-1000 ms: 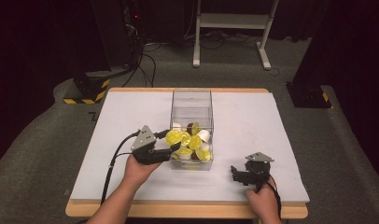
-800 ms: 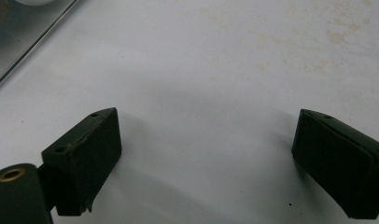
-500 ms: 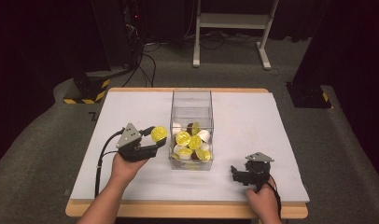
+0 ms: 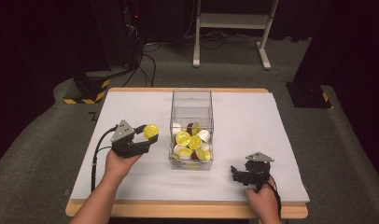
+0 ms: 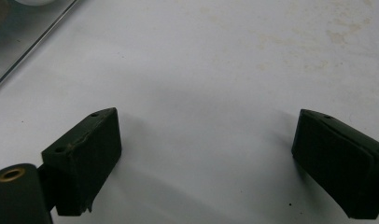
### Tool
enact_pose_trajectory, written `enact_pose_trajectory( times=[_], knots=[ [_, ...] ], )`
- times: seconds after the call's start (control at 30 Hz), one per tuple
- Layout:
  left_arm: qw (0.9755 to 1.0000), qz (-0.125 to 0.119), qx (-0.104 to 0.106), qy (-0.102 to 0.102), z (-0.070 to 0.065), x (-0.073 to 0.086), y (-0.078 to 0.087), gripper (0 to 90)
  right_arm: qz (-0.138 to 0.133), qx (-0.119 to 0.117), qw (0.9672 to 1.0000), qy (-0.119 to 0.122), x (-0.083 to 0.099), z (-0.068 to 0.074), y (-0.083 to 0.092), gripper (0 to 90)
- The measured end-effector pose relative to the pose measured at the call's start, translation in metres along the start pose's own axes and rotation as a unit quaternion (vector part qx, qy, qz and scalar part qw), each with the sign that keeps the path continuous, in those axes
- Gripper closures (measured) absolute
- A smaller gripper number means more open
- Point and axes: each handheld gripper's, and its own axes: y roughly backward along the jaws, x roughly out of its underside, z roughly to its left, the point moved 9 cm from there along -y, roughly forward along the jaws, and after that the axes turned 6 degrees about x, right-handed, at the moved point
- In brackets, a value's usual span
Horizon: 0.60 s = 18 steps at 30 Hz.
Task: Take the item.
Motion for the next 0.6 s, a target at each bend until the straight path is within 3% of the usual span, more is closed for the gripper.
enact_pose_trajectory(
  times=[0.6],
  knots=[
    [0.9987,0.021,-0.045,0.010,0.039,0.005,-0.012,37.7,0.000,0.000,1.0000,0.000,0.000,0.000,0.000,8.1]
  ],
)
